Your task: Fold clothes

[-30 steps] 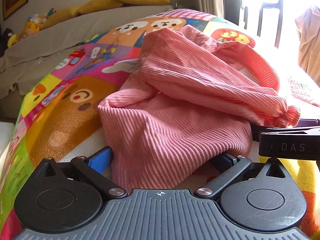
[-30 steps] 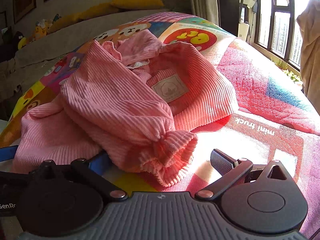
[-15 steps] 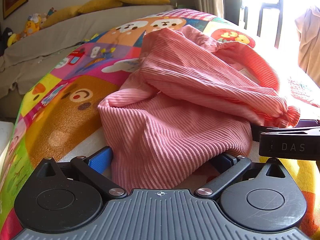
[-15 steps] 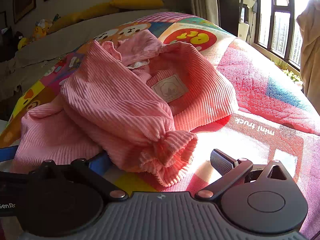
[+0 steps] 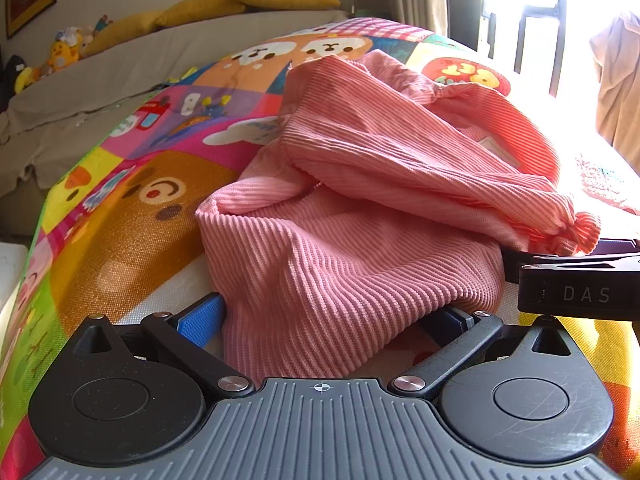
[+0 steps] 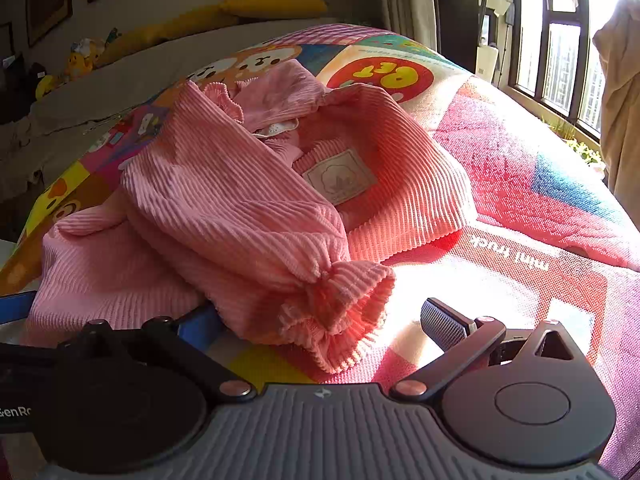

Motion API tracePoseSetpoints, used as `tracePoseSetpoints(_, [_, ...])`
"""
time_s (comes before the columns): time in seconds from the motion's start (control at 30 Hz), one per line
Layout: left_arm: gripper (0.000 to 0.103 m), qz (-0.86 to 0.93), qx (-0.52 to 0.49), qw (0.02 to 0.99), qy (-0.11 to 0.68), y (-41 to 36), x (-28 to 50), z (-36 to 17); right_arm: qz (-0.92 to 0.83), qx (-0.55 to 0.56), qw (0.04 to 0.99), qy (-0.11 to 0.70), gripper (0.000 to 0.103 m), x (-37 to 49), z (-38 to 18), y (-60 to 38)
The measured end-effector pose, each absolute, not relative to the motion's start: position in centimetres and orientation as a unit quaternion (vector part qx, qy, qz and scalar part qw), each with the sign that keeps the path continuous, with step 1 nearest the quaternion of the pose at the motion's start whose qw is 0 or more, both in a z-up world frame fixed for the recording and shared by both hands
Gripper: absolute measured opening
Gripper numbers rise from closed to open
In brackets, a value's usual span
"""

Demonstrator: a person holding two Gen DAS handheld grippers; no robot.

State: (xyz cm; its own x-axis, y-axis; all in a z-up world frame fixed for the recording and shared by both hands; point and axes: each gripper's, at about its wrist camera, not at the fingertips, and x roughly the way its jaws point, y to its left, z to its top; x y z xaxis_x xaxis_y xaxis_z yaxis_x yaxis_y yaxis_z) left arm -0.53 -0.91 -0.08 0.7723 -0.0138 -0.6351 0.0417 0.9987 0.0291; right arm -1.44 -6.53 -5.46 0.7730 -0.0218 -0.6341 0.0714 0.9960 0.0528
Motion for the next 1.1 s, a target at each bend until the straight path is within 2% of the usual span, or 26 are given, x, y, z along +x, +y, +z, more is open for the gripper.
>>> tracePoseSetpoints(1.1, [0.103,-0.016,0.02,0.94,0.339,-0.31,-1.37,0.2,-0.026,0.036,0.941,0.336,0.103,-1.4,-5.38,-6.48])
